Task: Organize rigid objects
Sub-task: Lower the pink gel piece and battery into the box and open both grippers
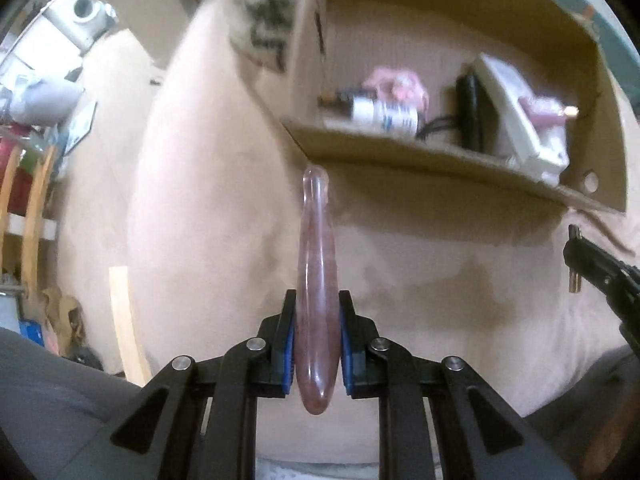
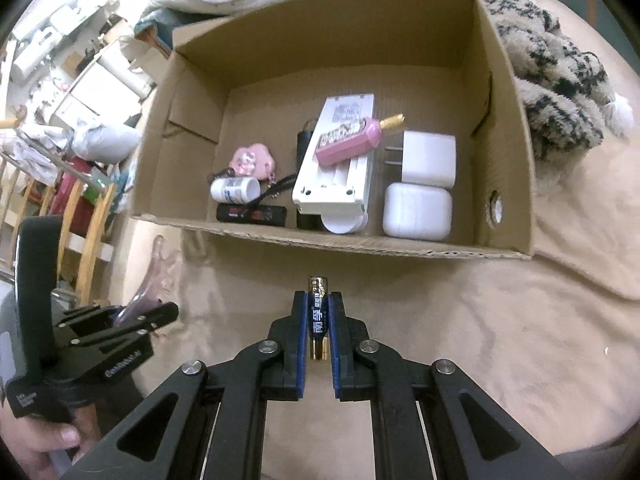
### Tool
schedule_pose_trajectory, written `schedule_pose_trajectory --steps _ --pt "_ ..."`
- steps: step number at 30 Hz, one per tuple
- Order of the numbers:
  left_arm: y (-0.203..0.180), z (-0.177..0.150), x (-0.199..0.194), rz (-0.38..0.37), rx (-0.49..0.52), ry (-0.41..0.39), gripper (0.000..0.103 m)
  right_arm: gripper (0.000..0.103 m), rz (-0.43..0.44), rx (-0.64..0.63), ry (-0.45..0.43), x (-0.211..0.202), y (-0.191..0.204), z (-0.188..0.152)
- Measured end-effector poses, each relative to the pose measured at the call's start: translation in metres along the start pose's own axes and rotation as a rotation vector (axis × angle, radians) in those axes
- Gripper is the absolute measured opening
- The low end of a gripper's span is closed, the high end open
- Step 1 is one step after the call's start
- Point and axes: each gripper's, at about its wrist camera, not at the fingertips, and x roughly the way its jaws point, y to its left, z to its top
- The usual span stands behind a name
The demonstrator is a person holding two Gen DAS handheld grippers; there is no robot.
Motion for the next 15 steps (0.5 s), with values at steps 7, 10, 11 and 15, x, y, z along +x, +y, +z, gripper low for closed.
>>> schedule_pose_trajectory --steps 7,10,11,15 --pt "0.025 -0.001 -0.042 0.017 0.0 -0.159 0.016 0.011 0.046 -0.01 -0.114 -0.036 -0.004 0.001" --pt "0.041 0.002 -0.059 0.015 -0.007 -0.218 0.016 0.011 0.084 -0.001 -0.178 -0.053 -0.007 0.004" --pt "0.045 0.003 -0.06 0.014 -0.006 -0.235 0.016 0.011 0.089 0.0 -0.198 -0.056 -0.008 0.005" --pt "0.042 0.011 -0.092 0.008 -0.003 -0.331 0.016 0.011 0.09 -0.007 -0.273 -0.069 -0.007 0.014"
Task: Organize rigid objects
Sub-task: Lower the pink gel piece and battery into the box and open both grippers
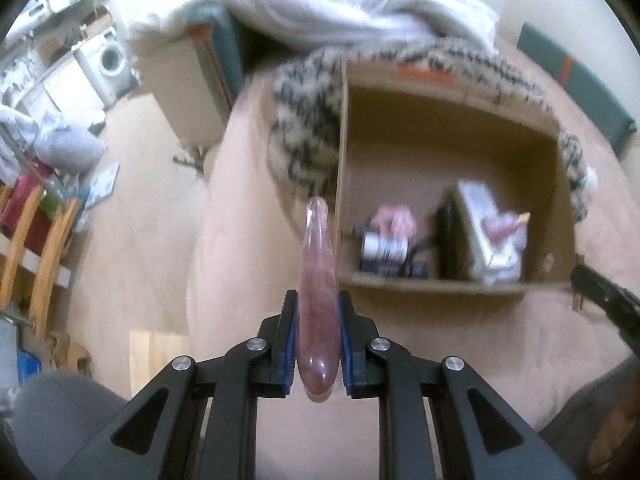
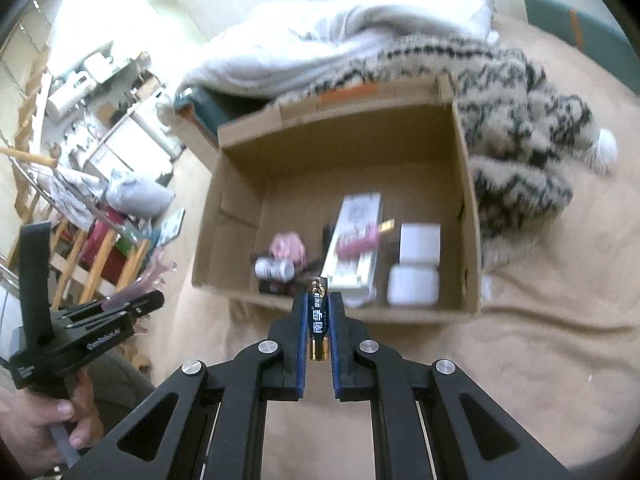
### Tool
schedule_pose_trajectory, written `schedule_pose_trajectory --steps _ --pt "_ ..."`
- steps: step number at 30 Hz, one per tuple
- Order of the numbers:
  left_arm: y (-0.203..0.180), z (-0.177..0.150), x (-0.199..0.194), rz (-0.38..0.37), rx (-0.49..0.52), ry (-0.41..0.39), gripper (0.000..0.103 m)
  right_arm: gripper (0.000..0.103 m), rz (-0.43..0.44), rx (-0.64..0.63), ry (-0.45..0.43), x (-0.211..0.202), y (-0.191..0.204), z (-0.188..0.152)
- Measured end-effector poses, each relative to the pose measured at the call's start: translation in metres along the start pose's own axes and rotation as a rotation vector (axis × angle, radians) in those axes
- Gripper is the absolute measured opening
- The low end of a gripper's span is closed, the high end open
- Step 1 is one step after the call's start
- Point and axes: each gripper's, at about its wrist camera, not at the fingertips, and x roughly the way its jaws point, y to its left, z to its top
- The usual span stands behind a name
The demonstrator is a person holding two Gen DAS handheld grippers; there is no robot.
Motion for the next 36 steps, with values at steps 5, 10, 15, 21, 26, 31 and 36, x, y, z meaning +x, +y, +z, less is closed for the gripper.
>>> schedule_pose_trajectory --steps 5,10,15,21,26,31,36 --pt "-0.014 0.033 -0.003 -0.017 -0.003 -0.068 0.016 0.011 -0.003 0.0 -0.041 0.0 -0.002 0.022" --pt "-0.03 0.067 0.009 -0.029 -0.008 -0.084 0.016 0.011 -0.026 -0.012 -0.05 0.014 -0.006 0.044" --pt "-0.049 0.089 0.033 -0.009 0.01 -0.068 0.016 0.011 -0.043 -0.005 -0.039 0.033 -0.016 0.062" --pt "-0.063 0.096 0.066 0.012 0.031 -0.043 0.016 0.011 -0.052 0.02 0.006 0.057 -0.025 0.07" --pt "-0.075 0.096 0.092 0.024 0.055 -0.009 0.016 0.011 -0.056 0.04 0.059 0.076 -0.031 0.069" --pt "-0.084 0.091 0.113 0.029 0.075 0.028 0.016 0.011 -0.068 0.05 0.122 0.093 -0.033 0.063" --pt "-0.089 0.086 0.128 0.043 0.09 0.048 0.016 0.011 -0.078 0.072 0.156 0.104 -0.037 0.058"
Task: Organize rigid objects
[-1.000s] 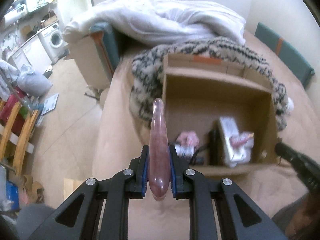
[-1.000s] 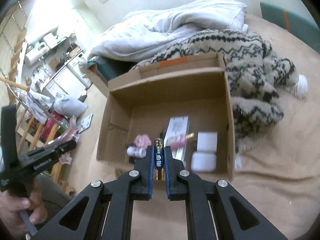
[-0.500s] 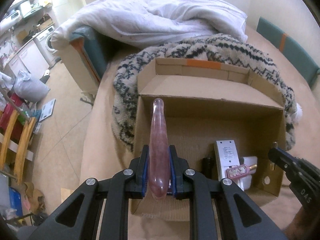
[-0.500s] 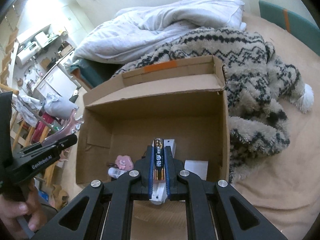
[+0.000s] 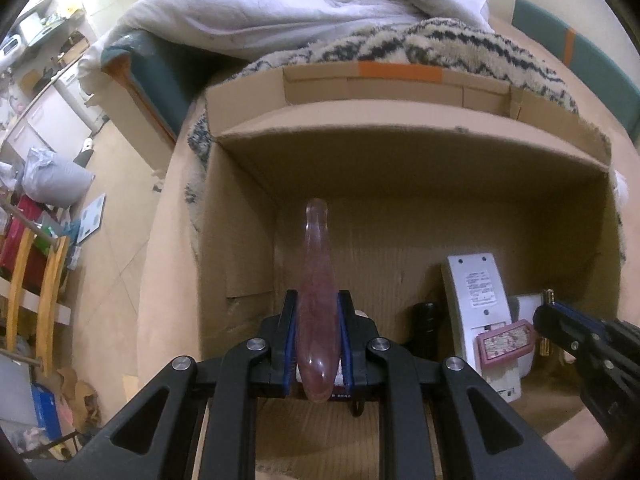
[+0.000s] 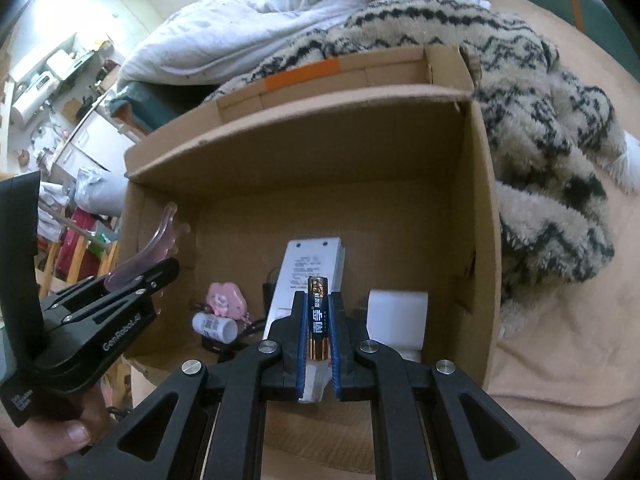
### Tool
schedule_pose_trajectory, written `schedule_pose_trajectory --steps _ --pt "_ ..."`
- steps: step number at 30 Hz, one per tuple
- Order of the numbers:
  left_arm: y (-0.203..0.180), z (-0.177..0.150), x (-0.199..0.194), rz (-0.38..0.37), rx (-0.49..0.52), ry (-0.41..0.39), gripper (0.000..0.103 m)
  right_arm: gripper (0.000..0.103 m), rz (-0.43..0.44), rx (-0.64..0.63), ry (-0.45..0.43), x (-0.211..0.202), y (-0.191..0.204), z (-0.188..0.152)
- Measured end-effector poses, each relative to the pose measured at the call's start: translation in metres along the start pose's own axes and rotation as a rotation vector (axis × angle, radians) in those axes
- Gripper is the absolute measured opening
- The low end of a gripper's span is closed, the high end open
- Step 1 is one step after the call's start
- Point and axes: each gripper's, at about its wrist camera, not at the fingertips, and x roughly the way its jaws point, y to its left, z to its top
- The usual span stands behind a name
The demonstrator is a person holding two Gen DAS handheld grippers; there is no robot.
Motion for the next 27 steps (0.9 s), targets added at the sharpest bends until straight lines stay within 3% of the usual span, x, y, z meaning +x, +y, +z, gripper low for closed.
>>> schedule_pose_trajectory --steps 8,10,13,14,15,17,19,20,23,27 --pt "-0.003 -0.004 0.007 0.011 0.012 0.016 0.017 0.011 0.017 0.032 -0.011 -0.001 -0.003 0.002" --pt "-0.003 -0.004 0.006 0.014 0.019 0.024 0.025 0.012 0.021 0.041 -0.022 -0.005 -0.004 0.003" --pt "0.002 -0.005 0.003 -0.026 0.002 0.036 0.042 0.028 0.023 0.062 -0.03 -0.009 -0.007 0.004" --pt "0.005 -0.006 0.0 -0.035 -0.008 0.029 0.043 0.038 0.028 0.066 -0.034 -0.01 -0.007 0.004" --pt "0.007 -0.006 -0.003 -0.043 -0.013 0.024 0.045 0.054 0.033 0.071 -0.042 -0.012 -0.007 0.004" --pt "0.01 -0.008 -0.009 -0.044 -0.021 0.011 0.045 0.071 0.046 0.084 -0.065 -0.017 -0.007 0.004" --pt "0.015 -0.01 -0.015 -0.045 -0.037 0.001 0.047 0.071 0.064 0.091 -0.075 -0.02 -0.007 0.004" --pt "0.019 -0.011 -0.019 -0.053 -0.046 -0.004 0.048 0.076 0.065 0.094 -0.082 -0.022 -0.006 0.004" --pt "0.028 -0.015 -0.03 -0.059 -0.065 -0.027 0.049 0.103 0.061 0.101 -0.135 -0.033 -0.005 0.001" --pt "0.045 -0.021 -0.05 -0.045 -0.097 -0.075 0.052 0.103 0.058 0.104 -0.187 -0.048 -0.005 -0.004"
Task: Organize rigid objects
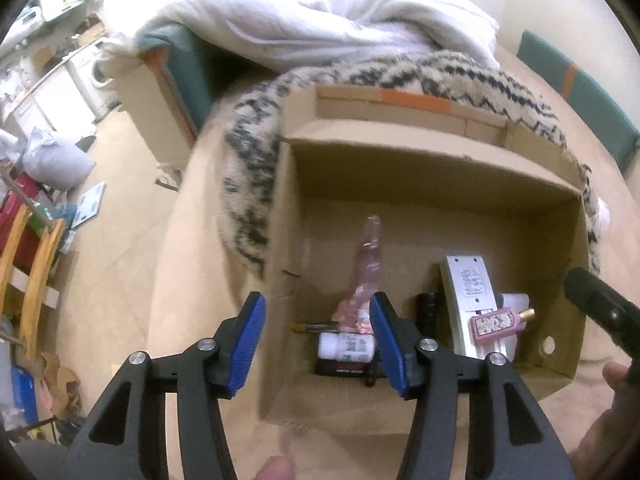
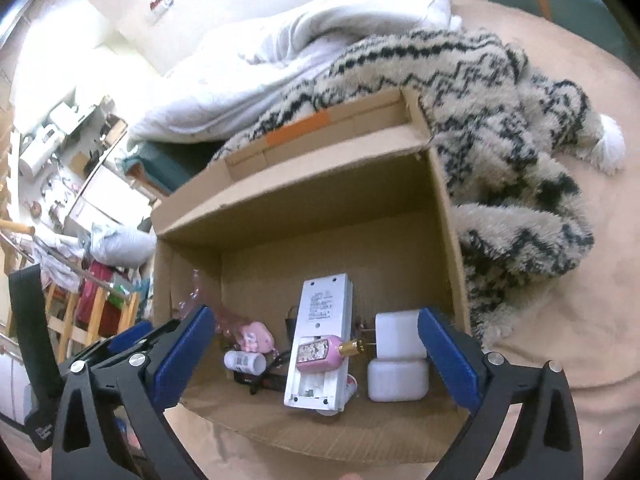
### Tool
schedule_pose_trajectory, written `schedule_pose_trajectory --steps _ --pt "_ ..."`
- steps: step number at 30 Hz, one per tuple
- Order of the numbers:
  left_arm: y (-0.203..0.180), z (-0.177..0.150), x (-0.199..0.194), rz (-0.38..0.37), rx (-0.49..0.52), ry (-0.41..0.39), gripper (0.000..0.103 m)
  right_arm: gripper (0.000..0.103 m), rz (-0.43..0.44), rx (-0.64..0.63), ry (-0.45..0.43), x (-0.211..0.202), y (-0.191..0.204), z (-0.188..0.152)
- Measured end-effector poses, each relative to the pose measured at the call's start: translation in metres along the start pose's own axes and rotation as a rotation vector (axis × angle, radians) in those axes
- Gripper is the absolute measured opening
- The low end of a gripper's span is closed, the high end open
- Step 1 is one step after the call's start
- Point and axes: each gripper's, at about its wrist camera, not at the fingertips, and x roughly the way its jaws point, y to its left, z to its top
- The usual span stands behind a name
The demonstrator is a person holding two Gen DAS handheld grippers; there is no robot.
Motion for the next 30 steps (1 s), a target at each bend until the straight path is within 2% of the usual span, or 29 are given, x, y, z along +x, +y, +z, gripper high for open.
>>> schedule_pose_trajectory --steps 4,8,16,24,30 --pt "0.02 -0.003 -0.025 -0.005 -0.039 -0.068 0.062 0.103 -0.008 -0.004 -0.025 -0.016 0.0 -0.005" --pt "0.034 -0.012 -0.042 0.009 -0.038 -0.099 0.063 0.103 -0.006 -0.028 -0.067 -0.034 0.005 -0.011" --pt "0.057 -0.047 -0.075 -0.005 -0.062 -0.164 0.081 0.103 0.0 -0.106 -0.132 -0.073 0.021 -0.037" --pt "0.056 -0.071 -0.102 -0.033 -0.064 -0.245 0.087 0.103 -0.019 -0.175 -0.214 -0.106 0.039 -0.063" --pt "0.052 -0.074 -0.118 -0.033 -0.06 -0.311 0.088 0.103 -0.021 -0.173 -0.214 -0.115 0.043 -0.073"
